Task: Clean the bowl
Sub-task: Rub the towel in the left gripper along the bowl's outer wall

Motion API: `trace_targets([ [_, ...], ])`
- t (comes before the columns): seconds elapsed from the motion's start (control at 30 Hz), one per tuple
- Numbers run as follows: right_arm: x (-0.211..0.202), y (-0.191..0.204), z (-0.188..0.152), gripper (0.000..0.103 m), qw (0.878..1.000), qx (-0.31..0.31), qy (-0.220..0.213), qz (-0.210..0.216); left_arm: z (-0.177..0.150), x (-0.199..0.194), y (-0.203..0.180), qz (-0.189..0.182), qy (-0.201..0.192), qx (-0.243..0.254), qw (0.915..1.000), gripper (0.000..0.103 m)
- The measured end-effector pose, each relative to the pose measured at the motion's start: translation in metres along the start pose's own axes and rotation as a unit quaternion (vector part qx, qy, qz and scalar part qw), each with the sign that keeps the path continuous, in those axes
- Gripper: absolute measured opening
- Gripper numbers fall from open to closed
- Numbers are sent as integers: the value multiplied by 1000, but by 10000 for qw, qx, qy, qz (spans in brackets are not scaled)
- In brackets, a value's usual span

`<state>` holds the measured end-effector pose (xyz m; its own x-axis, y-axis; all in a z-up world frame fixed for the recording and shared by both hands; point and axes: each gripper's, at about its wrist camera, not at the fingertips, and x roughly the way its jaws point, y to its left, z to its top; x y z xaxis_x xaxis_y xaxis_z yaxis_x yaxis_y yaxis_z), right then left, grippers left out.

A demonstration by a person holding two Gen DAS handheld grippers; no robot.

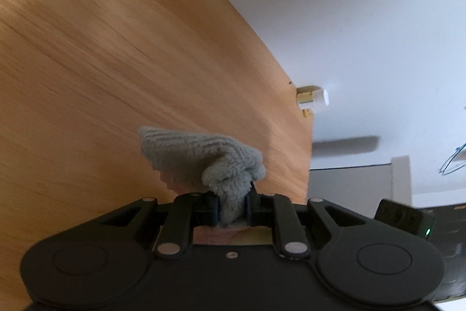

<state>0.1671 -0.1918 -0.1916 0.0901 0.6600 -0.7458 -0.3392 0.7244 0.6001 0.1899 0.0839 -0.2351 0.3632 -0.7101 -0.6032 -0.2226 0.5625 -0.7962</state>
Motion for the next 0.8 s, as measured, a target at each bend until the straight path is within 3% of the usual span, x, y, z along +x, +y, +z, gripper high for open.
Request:
trace_targets([
  [0.33, 3, 13, 0, 19, 9995, -290, 78, -112, 2, 42, -44, -373, 298, 265, 9985, 15],
  [0.57, 7, 15, 1, 19, 9993, -311, 48, -186, 2, 46, -50, -144, 378, 565, 9976, 15],
  [0.8, 6, 8, 4, 19, 9991, -302, 43, -298, 9, 26, -40, 273, 294, 788, 9961, 15],
])
